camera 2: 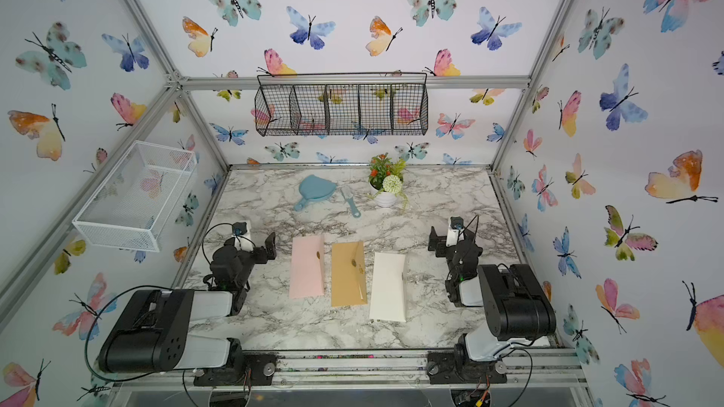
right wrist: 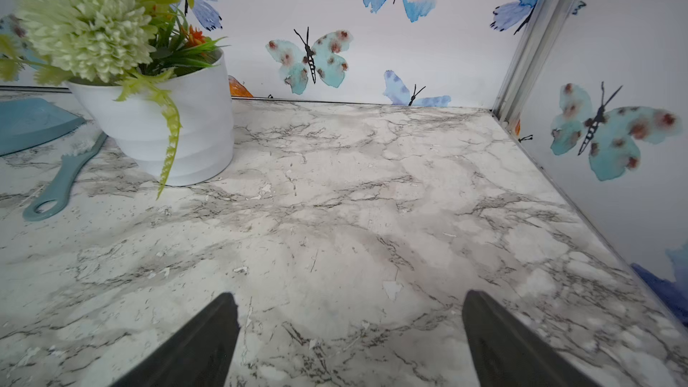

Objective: Take the letter paper out of the envelope
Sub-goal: Move the envelope to the center of the board.

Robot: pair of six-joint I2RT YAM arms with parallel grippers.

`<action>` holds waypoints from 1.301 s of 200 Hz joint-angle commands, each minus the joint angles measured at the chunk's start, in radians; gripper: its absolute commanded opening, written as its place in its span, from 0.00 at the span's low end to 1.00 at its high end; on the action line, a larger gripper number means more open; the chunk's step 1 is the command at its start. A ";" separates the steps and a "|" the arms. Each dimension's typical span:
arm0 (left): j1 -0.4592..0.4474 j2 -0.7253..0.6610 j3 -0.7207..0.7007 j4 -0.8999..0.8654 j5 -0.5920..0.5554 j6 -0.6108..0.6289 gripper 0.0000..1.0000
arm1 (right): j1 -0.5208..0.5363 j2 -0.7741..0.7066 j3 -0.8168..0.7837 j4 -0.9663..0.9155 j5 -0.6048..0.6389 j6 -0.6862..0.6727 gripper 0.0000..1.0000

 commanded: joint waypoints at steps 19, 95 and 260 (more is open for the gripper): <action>0.005 0.007 0.009 0.018 -0.023 -0.011 0.98 | -0.002 0.010 0.013 -0.012 0.003 0.003 0.99; 0.005 0.008 0.008 0.018 -0.022 -0.011 0.98 | -0.002 0.010 0.014 -0.013 0.003 0.003 0.99; -0.068 -0.373 0.249 -0.743 -0.056 -0.366 0.90 | 0.133 -0.386 0.454 -0.989 -0.210 0.253 0.92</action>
